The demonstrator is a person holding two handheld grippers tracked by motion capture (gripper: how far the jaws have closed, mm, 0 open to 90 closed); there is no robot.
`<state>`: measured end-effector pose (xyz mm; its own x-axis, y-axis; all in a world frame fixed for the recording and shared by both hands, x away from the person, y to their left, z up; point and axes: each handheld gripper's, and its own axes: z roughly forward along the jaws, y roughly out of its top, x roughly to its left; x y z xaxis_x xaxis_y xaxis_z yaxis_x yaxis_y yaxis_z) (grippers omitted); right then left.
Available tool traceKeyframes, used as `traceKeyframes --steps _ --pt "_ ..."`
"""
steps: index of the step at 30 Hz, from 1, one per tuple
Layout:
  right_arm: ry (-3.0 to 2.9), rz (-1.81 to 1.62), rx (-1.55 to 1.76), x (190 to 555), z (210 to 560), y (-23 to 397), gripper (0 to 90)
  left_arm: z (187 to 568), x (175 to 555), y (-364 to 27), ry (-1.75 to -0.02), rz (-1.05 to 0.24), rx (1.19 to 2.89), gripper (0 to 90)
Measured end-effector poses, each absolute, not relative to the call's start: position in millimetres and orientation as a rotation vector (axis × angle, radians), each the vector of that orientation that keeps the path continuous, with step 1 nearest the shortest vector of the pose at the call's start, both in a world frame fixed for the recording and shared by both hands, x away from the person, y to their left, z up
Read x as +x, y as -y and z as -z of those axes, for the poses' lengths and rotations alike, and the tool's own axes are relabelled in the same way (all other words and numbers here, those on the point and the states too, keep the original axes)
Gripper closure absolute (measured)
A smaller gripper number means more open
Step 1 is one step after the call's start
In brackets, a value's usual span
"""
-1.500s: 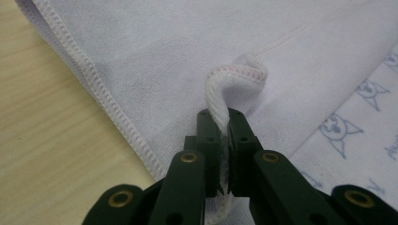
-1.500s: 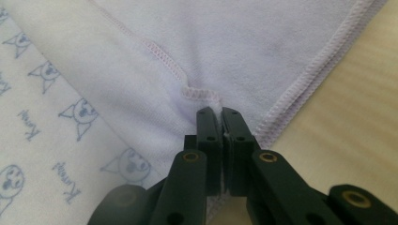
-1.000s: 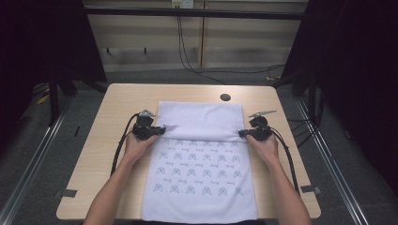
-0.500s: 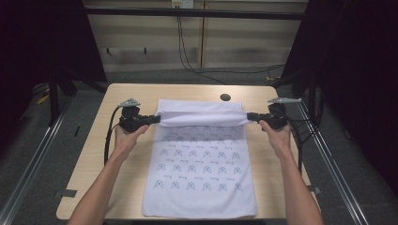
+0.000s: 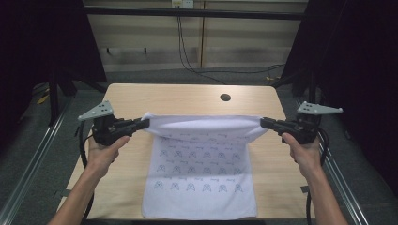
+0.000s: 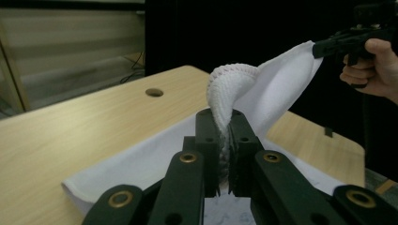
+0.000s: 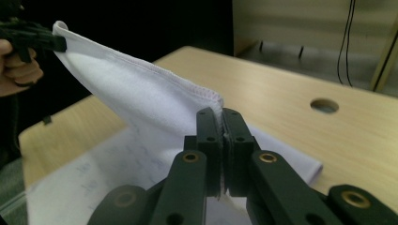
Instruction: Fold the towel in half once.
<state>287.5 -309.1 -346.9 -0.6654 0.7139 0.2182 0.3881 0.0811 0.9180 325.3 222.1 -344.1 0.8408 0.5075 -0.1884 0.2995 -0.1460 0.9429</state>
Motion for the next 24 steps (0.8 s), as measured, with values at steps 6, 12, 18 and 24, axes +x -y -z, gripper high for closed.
traceKeyframes --steps 6,12,18,24 --pt "-2.078 -1.621 1.048 251 348 311 87.2 357 294 -223 -0.599 -0.15 1.814 85.1" --pt "-2.259 -1.494 1.1 224 394 300 87.1 422 268 -227 -0.644 -0.036 1.946 84.3" --pt "-2.418 -1.402 1.165 201 446 295 86.5 467 258 -226 -0.686 0.081 2.022 81.3" --pt "-2.516 -1.33 1.139 178 457 295 83.3 471 240 -228 -0.636 0.115 2.034 79.2"
